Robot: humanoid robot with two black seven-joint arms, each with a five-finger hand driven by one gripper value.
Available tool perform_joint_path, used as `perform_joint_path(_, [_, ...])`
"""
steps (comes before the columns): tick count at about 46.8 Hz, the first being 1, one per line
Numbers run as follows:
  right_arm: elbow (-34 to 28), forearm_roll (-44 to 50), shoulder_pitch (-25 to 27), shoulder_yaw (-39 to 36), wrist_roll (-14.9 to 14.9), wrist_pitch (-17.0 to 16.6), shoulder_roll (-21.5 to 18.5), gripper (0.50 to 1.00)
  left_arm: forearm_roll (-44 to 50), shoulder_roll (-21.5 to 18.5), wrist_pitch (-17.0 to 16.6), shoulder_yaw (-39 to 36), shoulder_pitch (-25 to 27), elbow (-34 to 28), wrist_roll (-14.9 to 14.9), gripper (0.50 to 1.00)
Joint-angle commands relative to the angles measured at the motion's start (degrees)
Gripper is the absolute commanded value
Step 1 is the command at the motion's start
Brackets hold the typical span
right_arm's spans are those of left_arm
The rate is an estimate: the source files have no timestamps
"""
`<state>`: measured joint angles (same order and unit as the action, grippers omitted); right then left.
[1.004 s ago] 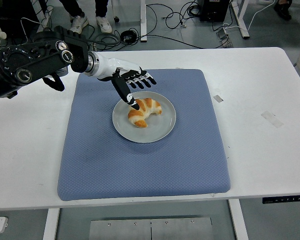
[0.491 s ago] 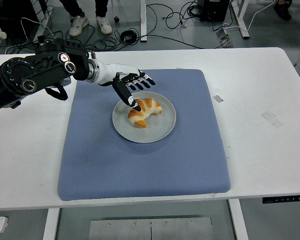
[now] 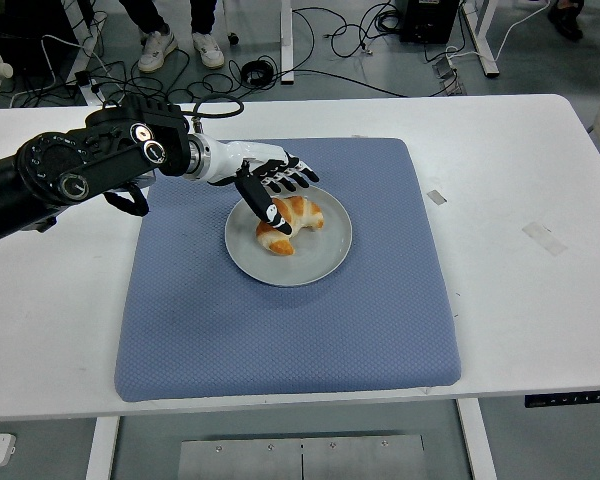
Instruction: Place the bread on the table
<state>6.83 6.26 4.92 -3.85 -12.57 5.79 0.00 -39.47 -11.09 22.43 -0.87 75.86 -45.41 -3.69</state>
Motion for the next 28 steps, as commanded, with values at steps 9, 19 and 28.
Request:
perform_joint_path(9, [-0.1, 0.1, 0.0, 0.1, 0.0, -0.1, 0.0, 1.000, 0.0, 0.5, -0.8, 0.0, -0.6, 0.1, 0.0, 0.915])
perform_joint_path(19, [-0.1, 0.0, 0.0, 0.1, 0.1, 0.0, 0.0, 1.000, 0.0, 0.5, -2.0, 0.1, -0.8, 0.1, 0.0, 0.908])
perform_joint_path(28, [-0.1, 0.0, 0.1, 0.1, 0.0, 0.0, 0.0, 1.000, 0.0, 0.5, -2.2, 0.1, -1.9, 0.2, 0.0, 0.892])
